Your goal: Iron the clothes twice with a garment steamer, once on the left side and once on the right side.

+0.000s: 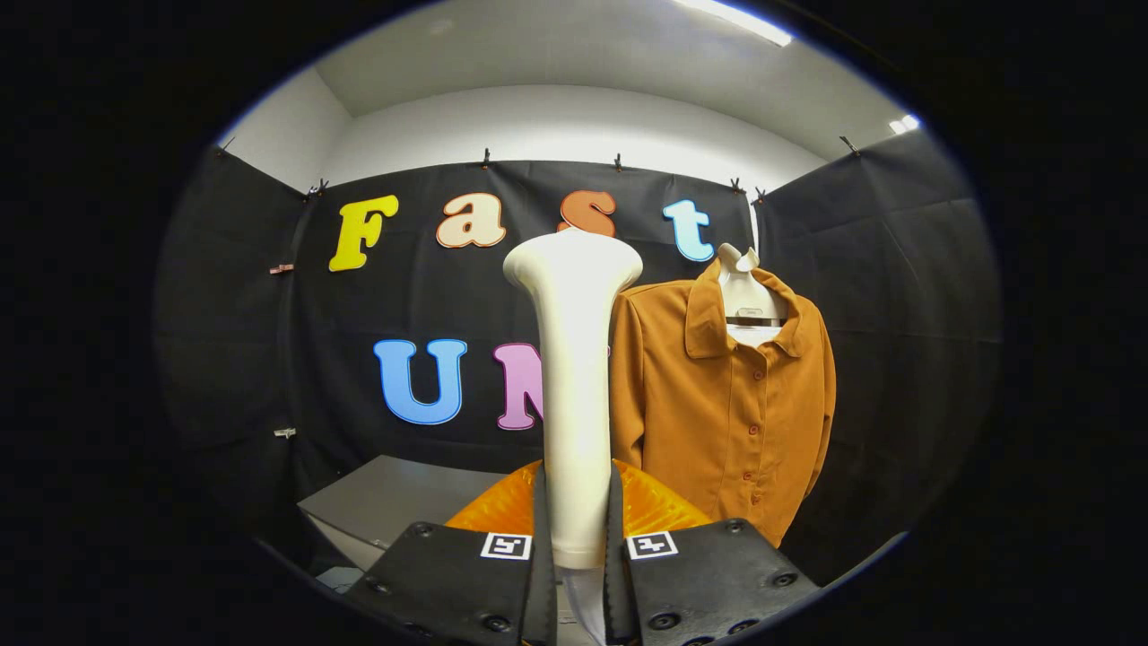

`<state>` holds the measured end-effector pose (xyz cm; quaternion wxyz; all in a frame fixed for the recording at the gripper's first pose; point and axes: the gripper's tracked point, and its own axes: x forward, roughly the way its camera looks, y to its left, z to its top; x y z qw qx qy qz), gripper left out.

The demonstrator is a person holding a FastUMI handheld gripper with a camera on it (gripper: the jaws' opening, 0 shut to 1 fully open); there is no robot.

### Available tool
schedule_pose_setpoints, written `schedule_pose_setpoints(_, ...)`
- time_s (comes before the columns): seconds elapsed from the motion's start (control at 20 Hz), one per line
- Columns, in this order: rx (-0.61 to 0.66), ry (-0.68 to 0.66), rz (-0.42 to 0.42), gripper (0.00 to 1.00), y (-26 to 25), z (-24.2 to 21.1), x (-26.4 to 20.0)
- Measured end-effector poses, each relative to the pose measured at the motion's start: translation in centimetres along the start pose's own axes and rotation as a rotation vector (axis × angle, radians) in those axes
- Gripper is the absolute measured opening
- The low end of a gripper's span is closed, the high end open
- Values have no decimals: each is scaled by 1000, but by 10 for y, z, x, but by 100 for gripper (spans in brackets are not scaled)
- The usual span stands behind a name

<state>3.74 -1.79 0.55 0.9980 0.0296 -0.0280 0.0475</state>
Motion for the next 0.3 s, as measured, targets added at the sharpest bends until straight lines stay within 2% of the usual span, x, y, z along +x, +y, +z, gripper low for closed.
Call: schedule_pose_setpoints(0.3, 2, 0, -3, 24, 1, -1, 1)
